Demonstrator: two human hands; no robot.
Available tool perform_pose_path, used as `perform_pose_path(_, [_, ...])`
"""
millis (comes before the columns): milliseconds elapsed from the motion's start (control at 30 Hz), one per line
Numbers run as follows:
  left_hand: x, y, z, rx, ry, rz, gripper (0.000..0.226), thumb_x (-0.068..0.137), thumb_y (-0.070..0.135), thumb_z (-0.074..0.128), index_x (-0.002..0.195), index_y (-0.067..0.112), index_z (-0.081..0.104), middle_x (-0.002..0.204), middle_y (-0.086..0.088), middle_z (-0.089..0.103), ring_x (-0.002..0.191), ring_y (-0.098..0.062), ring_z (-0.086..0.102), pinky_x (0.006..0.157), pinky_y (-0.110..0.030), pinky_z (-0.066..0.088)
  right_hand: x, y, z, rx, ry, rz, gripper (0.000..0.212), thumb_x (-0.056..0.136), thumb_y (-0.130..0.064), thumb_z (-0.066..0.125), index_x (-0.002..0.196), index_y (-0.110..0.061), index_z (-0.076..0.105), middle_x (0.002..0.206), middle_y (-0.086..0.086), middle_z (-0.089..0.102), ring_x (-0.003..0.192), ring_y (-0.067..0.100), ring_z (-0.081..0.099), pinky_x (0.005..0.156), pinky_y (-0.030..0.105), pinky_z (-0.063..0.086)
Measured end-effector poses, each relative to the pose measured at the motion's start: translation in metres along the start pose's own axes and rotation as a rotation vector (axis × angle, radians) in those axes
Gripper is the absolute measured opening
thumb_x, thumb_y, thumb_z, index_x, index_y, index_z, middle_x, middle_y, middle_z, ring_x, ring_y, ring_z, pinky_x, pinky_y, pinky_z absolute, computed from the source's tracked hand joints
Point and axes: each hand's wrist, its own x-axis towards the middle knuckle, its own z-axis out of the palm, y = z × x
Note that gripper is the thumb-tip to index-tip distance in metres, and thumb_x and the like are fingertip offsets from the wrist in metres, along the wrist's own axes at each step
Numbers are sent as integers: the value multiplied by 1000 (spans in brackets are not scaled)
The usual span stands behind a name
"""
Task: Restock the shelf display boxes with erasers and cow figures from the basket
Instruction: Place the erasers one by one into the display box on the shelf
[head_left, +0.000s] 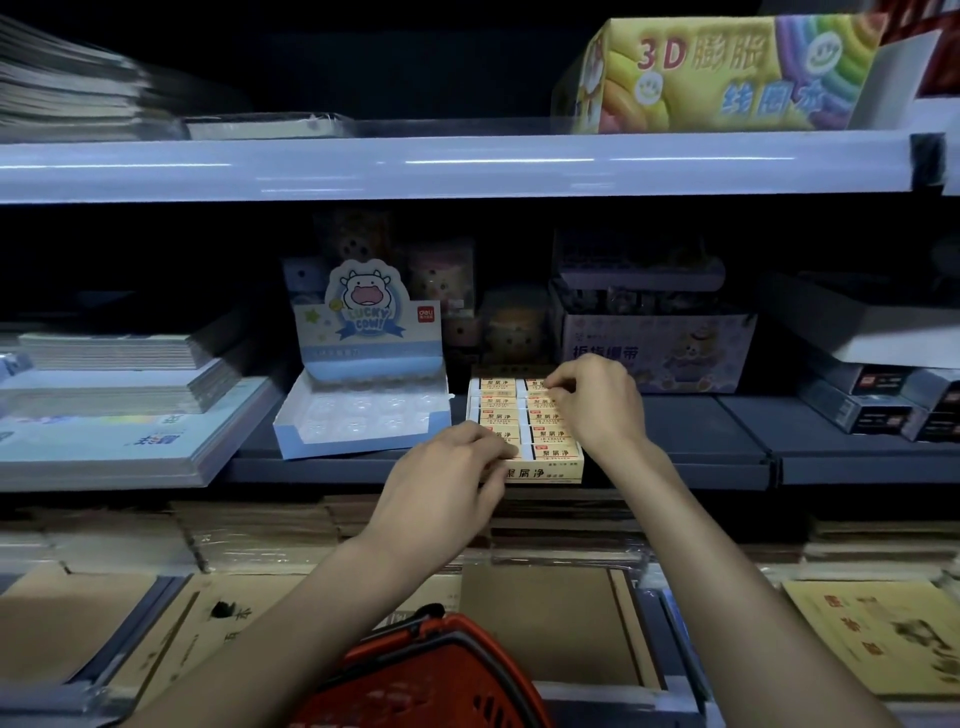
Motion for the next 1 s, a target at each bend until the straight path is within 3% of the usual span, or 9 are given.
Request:
perform_pose_path(233, [-1, -1, -1, -2, -1, 20, 28, 104, 33, 55, 128, 31, 70, 128, 14, 66, 117, -11, 62, 90, -35, 55, -17, 2, -5, -43, -92, -82, 24, 98, -14, 58, 114, -19, 76, 125, -1, 69, 112, 25, 65, 89, 36, 55])
perform_pose_path(333, [-2, -1, 1, -1, 6, 12, 29, 104, 33, 55, 129, 32, 70, 130, 14, 66, 118, -11, 62, 91, -35, 55, -24, 2, -7, -115, -151, -155, 27, 96, -10, 52, 83, -19, 73, 112, -1, 71, 106, 28, 59, 82, 39, 53])
perform_pose_path(367, [-1, -1, 1, 0, 8, 10, 29, 104, 33, 55, 129, 32, 70, 130, 13, 66, 119, -11, 62, 92, -36, 55, -24, 1, -8, -139, -162, -182, 27, 96, -9, 51, 82, -17, 73, 114, -2, 70, 105, 27, 55, 84, 40, 52])
perform_pose_path(467, [-1, -1, 2, 1, 9, 8, 30, 103, 33, 55, 129, 32, 70, 131, 12, 66, 120, -13, 62, 93, -38, 55, -22, -3, -10, -178, -186, -262, 30, 98, -8, 51, 110, -16, 77, 128, -3, 66, 113, 24, 46, 100, 41, 43])
perform_pose_path(600, [0, -2, 2, 6, 6, 15, 30, 104, 32, 55, 130, 32, 70, 131, 11, 66, 120, -14, 62, 93, -38, 55, -18, -11, -7, -161, -267, -271, 40, 100, -8, 48, 135, -15, 66, 139, -2, 60, 122, 25, 44, 106, 43, 39])
perform_pose_path(867, [1, -3, 4, 17, 15, 30, 30, 104, 31, 55, 129, 30, 71, 131, 10, 67, 122, -15, 61, 93, -40, 54, -16, -15, -3, -179, -332, -241, 49, 99, -6, 45, 143, -21, 60, 148, -5, 53, 124, 26, 42, 104, 44, 37])
perform_pose_path(1000, [1, -3, 5, 49, 39, 52, 28, 103, 29, 58, 127, 28, 72, 126, 8, 71, 117, -18, 64, 94, -42, 54, -24, -16, -8, -69, -311, -192, 41, 99, -7, 47, 132, -18, 69, 140, 3, 62, 129, 28, 44, 108, 45, 41])
